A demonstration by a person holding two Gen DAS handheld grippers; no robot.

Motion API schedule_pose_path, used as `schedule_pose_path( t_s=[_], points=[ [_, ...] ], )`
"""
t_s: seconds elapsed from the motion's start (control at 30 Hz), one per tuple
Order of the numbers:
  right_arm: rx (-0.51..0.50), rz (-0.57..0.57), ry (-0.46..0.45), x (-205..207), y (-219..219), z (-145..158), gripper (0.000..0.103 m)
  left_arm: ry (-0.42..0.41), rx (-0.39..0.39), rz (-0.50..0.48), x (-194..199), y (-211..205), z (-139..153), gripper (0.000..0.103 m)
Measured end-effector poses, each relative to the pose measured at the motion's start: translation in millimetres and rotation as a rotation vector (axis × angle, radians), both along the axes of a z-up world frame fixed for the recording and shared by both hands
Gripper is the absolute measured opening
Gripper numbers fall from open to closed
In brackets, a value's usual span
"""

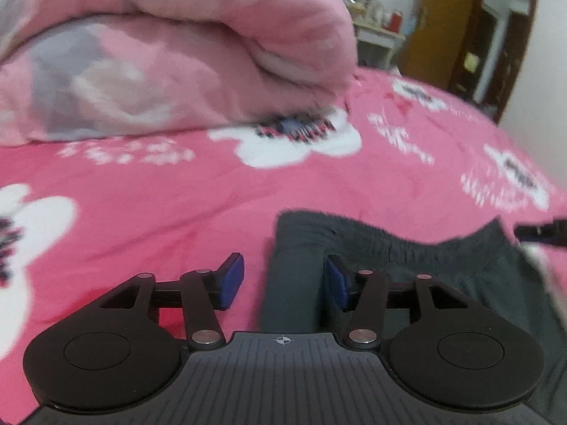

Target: Fold clothes

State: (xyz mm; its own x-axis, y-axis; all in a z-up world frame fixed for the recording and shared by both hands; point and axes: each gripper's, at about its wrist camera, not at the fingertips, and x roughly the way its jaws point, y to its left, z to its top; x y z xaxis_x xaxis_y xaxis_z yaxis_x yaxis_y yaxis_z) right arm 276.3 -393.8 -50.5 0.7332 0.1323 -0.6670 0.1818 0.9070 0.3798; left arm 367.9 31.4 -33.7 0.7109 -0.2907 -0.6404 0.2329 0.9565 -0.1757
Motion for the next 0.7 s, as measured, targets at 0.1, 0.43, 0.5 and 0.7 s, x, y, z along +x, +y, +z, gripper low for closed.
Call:
schedule_pose_path(
  t_s=[0.1,0.43,0.5,0.7],
  points=[
    [0.100,-0.055,0.014,-34,-22,25,0.046,-0.052,-0.032,0.042,-32,36,48,0.052],
    [0.226,0.118,-0.228,-208,-5,163,0.046,-0.332,0.093,0.232,-214,144,261,0.053],
    [0.256,0.154,-0.300,-250,2,188,0.046,-0.330,0.108,0.249,-254,155,285,0.055],
    [0.364,0.237,-0.440,-357,26,227,0.045,-0.264,0.104,0.162,-330,154,257,0.064]
  ],
)
